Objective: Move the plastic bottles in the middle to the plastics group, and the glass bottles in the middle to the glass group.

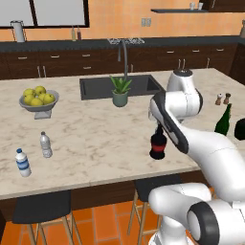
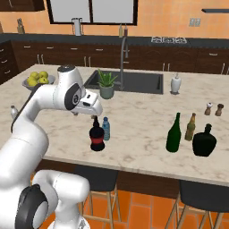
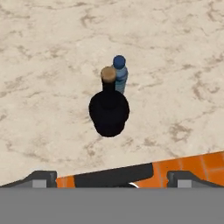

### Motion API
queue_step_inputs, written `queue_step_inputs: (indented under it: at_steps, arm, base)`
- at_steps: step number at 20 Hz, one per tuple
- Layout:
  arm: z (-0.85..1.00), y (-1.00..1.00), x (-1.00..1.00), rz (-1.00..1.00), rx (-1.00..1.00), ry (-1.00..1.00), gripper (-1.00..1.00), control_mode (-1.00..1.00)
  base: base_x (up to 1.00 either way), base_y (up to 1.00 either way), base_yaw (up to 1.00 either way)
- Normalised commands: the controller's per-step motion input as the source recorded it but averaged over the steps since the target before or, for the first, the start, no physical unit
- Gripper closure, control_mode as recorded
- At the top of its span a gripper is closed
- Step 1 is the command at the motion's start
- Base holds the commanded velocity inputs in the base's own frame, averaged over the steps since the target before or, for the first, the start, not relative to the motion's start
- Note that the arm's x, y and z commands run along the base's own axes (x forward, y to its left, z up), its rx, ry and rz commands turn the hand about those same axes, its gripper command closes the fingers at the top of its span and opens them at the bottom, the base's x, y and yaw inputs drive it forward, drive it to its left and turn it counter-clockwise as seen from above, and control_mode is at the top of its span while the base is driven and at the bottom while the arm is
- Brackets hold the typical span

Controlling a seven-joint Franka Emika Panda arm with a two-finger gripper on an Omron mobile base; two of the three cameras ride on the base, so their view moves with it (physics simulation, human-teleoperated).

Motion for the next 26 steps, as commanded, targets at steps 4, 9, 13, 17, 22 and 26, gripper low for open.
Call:
queue_step_inputs:
  at_steps: [4, 9, 13, 17, 22, 26]
  arm:
    - [-0.01, -0.01, 0.34, 0.20, 0.00, 0.00, -1.00, -1.00]
    - [-0.02, -0.19, 0.03, 0.13, 0.00, 0.07, -1.00, -1.00]
    - [-0.22, -0.05, 0.04, 0.06, 0.00, 0.09, -1.00, -1.00]
    - [-0.25, 0.01, 0.23, 0.02, 0.00, 0.01, -1.00, -1.00]
    - [-0.19, 0.01, 0.23, 0.00, 0.00, 0.00, -1.00, -1.00]
    - [-0.16, 0.04, 0.19, 0.00, 0.00, 0.00, -1.00, -1.00]
  base:
    - [0.00, 0.00, 0.00]
    - [0.00, 0.00, 0.00]
    - [0.00, 0.00, 0.00]
    - [0.00, 0.00, 0.00]
    - [0.00, 0.00, 0.00]
    - [0.00, 0.00, 0.00]
